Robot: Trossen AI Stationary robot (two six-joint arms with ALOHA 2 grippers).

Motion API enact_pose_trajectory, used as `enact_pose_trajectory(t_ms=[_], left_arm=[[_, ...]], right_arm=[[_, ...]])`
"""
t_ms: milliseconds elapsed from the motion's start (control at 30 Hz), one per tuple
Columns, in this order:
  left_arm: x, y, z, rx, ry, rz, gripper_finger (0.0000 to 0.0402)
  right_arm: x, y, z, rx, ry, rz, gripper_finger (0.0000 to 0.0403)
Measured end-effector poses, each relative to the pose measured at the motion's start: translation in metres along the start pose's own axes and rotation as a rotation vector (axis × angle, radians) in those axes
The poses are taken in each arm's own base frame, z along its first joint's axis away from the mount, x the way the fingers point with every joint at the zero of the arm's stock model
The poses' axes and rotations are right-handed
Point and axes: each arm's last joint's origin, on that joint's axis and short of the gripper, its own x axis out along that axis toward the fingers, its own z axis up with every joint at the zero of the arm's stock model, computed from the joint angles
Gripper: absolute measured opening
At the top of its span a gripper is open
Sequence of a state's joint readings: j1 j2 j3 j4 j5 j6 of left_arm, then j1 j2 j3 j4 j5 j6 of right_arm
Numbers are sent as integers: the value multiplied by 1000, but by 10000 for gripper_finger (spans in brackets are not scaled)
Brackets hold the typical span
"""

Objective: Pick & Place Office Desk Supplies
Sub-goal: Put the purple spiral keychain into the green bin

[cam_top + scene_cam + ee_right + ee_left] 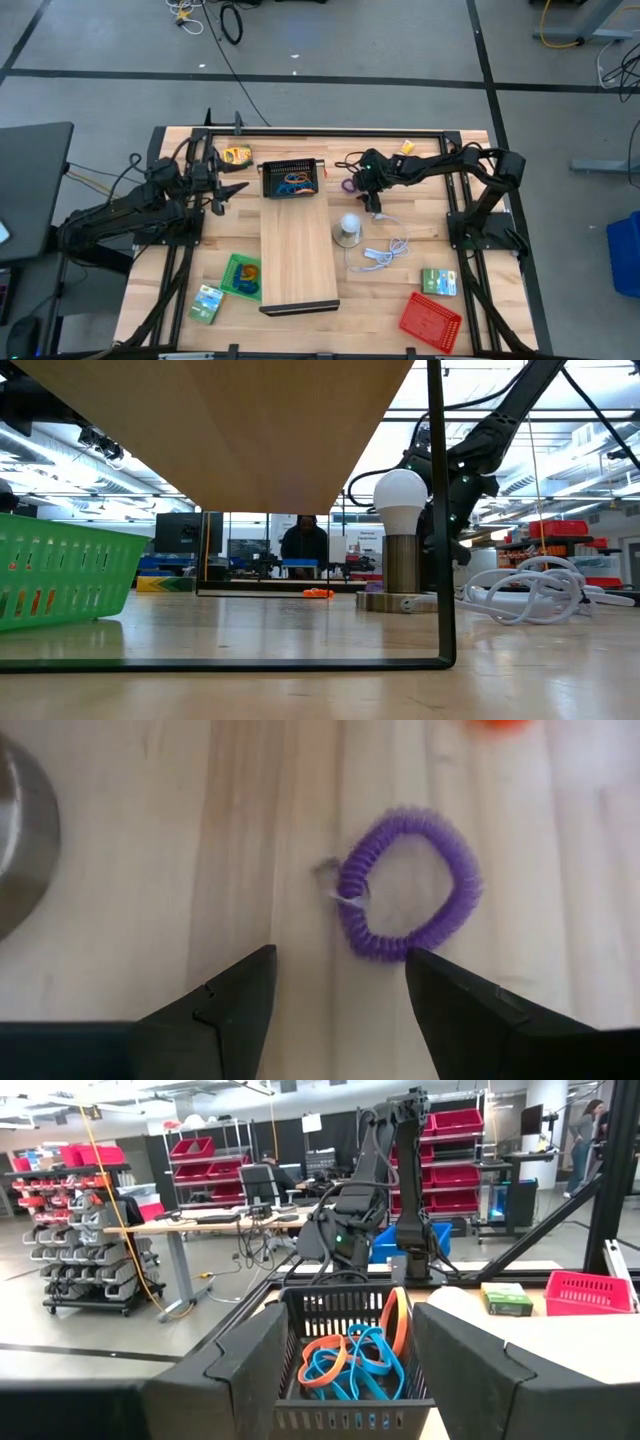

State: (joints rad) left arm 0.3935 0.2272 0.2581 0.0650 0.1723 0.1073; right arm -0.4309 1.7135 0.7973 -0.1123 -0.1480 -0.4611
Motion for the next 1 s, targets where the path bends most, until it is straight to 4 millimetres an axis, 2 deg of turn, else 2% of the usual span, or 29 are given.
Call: enact_pose_trajectory(t_ms=[267, 533, 833, 933, 1000], left_arm=[[0, 0, -3, -12, 34, -4, 223], [0, 0, -3, -13, 33, -4, 223], [0, 0, -3, -24, 32, -4, 223], [0, 0, -3, -30, 31, -3, 223], [0, 0, -3, -37, 31, 0, 223]], right_arm=[[-2, 9, 19, -76, -2, -33, 231], [9, 9, 15, -105, 2, 9, 210], [15, 3, 14, -109, -11, 14, 157], [14, 1, 15, -104, 8, 13, 116], [14, 1, 15, -95, 22, -1, 74]])
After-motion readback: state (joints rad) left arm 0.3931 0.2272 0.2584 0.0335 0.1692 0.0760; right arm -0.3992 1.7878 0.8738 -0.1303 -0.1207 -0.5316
